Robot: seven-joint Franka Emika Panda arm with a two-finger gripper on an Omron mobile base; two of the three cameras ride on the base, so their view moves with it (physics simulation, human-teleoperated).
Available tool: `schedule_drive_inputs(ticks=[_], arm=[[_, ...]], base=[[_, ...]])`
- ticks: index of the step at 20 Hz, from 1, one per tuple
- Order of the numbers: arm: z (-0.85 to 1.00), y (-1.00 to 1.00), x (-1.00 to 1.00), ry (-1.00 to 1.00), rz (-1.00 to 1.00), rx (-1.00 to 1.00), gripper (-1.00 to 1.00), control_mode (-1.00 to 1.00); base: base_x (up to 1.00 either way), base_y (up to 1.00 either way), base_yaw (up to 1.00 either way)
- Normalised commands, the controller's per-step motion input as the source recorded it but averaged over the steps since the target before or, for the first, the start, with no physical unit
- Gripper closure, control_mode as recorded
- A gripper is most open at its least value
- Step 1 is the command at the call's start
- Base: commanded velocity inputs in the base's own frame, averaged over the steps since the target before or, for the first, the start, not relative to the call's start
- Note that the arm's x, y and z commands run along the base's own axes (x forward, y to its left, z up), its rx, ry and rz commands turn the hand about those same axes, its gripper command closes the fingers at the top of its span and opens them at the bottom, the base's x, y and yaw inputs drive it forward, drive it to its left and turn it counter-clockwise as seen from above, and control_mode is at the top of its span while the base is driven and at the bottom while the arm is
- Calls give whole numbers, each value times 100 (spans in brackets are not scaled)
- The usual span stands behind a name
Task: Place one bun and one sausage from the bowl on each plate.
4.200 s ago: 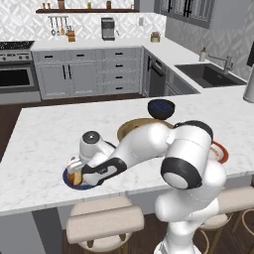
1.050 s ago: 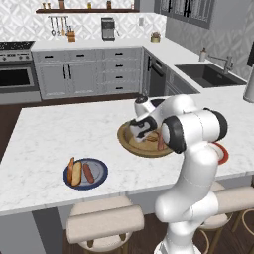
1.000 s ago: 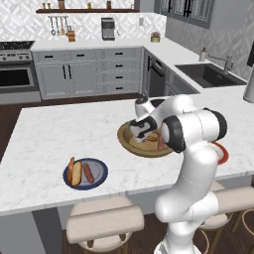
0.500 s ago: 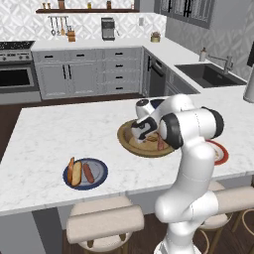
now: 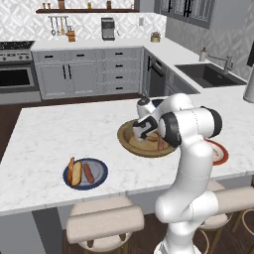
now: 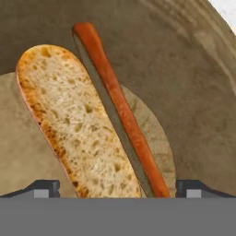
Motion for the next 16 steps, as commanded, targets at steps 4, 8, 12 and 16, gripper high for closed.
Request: schedule_drive_inputs(ticks=[4, 8, 12, 16], arm=[[2, -4, 1, -16, 0, 0, -100, -100], [-19, 0, 5, -2, 0, 0, -100, -100], [-22, -4, 0, 0, 0, 0, -100, -100], [-21, -2, 0, 1, 0, -1, -100, -100]], base=[[0, 0, 0], [0, 0, 0], [0, 0, 0], [0, 0, 0]])
